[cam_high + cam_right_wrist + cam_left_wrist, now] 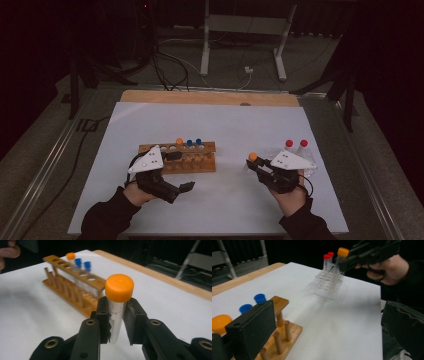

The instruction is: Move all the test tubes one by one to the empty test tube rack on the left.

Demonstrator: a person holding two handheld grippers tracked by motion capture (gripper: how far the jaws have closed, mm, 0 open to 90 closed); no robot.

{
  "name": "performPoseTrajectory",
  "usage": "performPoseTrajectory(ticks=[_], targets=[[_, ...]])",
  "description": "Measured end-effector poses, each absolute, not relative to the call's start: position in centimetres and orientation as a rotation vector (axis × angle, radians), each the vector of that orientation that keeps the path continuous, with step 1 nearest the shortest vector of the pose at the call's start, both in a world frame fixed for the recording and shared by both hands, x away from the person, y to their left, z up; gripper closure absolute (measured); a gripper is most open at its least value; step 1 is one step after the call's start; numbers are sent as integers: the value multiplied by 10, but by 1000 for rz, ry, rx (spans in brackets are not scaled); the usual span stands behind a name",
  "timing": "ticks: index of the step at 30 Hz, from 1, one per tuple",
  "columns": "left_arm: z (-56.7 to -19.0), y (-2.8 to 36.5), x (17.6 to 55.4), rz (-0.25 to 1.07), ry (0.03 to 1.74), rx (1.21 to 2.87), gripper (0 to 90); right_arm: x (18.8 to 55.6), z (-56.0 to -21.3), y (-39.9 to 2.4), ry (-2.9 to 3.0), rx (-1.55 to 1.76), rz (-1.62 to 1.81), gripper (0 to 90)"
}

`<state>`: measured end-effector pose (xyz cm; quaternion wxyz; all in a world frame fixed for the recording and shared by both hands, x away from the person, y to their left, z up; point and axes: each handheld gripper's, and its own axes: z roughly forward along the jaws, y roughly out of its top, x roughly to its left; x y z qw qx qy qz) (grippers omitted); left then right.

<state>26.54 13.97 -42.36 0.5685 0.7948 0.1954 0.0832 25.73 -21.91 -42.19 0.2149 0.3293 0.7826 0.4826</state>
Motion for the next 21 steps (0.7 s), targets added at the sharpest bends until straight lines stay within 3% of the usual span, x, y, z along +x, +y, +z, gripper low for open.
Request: performPoseTrajectory(ticks=[21], targets=[[-413, 116, 266, 117, 373, 1891, 13, 246, -431, -170, 2345, 745, 1364, 748]])
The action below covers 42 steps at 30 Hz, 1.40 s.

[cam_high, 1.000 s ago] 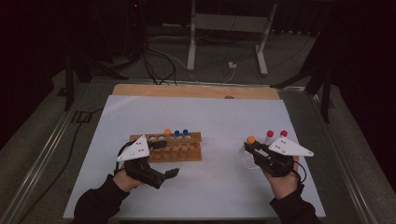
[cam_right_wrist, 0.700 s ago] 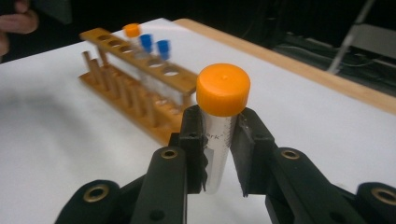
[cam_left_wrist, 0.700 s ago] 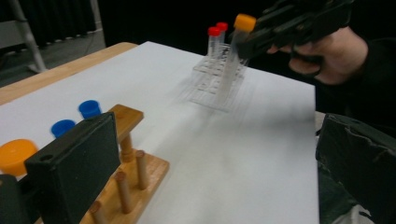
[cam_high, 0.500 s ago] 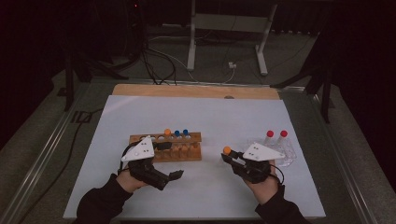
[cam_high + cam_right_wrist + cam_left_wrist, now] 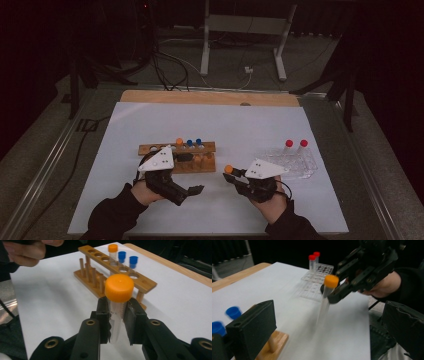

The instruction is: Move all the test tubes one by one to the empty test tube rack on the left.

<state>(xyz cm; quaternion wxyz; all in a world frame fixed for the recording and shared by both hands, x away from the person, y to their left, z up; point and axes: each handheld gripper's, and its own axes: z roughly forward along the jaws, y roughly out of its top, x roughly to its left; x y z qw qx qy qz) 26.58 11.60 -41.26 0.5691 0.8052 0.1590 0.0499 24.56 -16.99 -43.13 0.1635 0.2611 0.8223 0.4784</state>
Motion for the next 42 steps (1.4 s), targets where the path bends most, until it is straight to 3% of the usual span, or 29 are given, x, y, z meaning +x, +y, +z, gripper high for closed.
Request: performPoseTrajectory(ticks=[13, 21, 34, 42], targets=[[-406, 95, 267, 57, 290, 1885, 74, 241, -431, -163, 2376, 704, 1374, 748], [-403, 90, 269, 39, 258, 1865, 185, 239, -430, -161, 2385, 693, 1380, 748], [-407, 80, 269, 53, 239, 1882, 477, 237, -430, -159, 2404, 676, 1385, 748], [-411, 72, 271, 70, 238, 1903, 546, 236, -431, -157, 2419, 676, 1385, 748]])
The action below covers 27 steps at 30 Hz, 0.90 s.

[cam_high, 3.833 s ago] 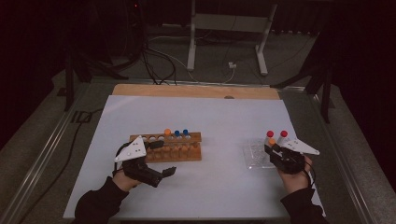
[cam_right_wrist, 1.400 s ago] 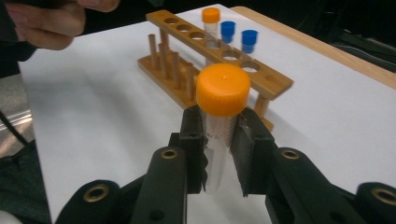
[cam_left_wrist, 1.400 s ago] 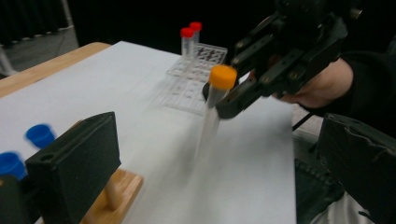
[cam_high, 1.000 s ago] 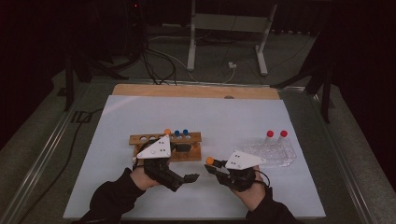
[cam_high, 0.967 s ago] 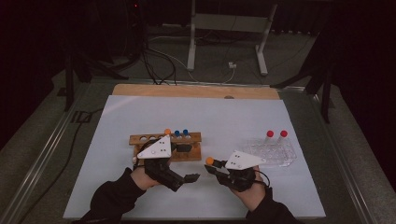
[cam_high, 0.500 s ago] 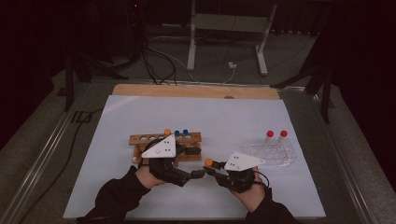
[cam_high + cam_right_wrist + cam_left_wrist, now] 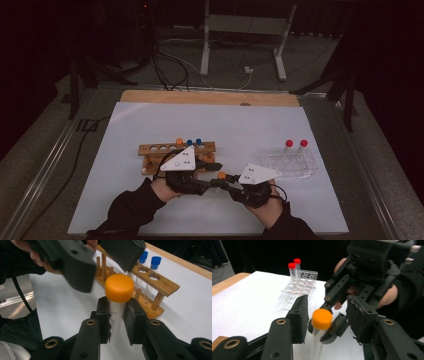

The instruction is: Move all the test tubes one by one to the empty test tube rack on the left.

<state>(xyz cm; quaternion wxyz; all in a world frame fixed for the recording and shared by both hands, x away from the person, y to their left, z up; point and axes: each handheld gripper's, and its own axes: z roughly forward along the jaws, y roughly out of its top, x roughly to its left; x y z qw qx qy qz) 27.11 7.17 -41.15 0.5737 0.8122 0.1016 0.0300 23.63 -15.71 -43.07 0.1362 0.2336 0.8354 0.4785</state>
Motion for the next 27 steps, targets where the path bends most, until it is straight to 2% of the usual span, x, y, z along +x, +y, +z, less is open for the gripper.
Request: performPoseTrajectory(ticks=[8, 15, 27], targets=[[-415, 65, 272, 96, 235, 1935, 604, 236, -431, -157, 2421, 672, 1387, 748], [-418, 63, 273, 108, 236, 1945, 692, 236, -430, -157, 2419, 675, 1385, 748], [-415, 63, 272, 135, 233, 1946, 715, 237, -430, -158, 2407, 684, 1399, 738]])
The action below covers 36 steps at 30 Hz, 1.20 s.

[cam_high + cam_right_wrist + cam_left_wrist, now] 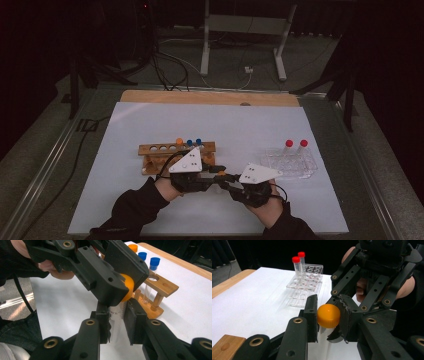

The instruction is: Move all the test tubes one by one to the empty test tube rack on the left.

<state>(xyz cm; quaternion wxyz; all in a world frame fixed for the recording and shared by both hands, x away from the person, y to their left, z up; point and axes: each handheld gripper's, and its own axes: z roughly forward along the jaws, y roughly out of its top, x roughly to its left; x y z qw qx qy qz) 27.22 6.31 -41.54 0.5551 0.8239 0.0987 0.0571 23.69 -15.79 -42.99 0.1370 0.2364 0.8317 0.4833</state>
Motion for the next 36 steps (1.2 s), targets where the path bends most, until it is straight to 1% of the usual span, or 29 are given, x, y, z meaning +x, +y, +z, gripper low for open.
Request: performPoseTrajectory(ticks=[1, 3, 4, 8, 12, 14, 16, 18, 19, 25, 29, 36], targets=[[-416, 64, 272, 134, 237, 1942, 715, 237, -430, -158, 2407, 685, 1399, 733], [-415, 65, 273, 135, 241, 1936, 716, 237, -430, -158, 2399, 695, 1377, 674], [-415, 65, 273, 140, 243, 1937, 716, 237, -430, -158, 2406, 693, 1370, 668], [-411, 68, 274, 155, 254, 1928, 716, 238, -428, -161, 2379, 704, 1387, 586], [-408, 72, 275, 168, 271, 1914, 717, 237, -425, -165, 2328, 708, 1418, 427], [-407, 74, 276, 182, 276, 1915, 717, 237, -424, -166, 2314, 723, 1437, 334], [-405, 77, 278, 183, 284, 1914, 717, 237, -423, -168, 2295, 737, 1450, 271], [-402, 80, 278, 198, 293, 1909, 717, 237, -423, -169, 2292, 746, 1439, 183], [-401, 82, 279, 202, 295, 1906, 717, 238, -423, -170, 2289, 755, 1443, 174], [-389, 94, 281, 241, 320, 1880, 716, 239, -423, -175, 2271, 802, 1430, 37], [-384, 102, 284, 271, 350, 1877, 716, 240, -423, -177, 2266, 810, 1435, 0], [-376, 117, 289, 312, 392, 1850, 716, 239, -422, -181, 2251, 788, 1469, 0]])
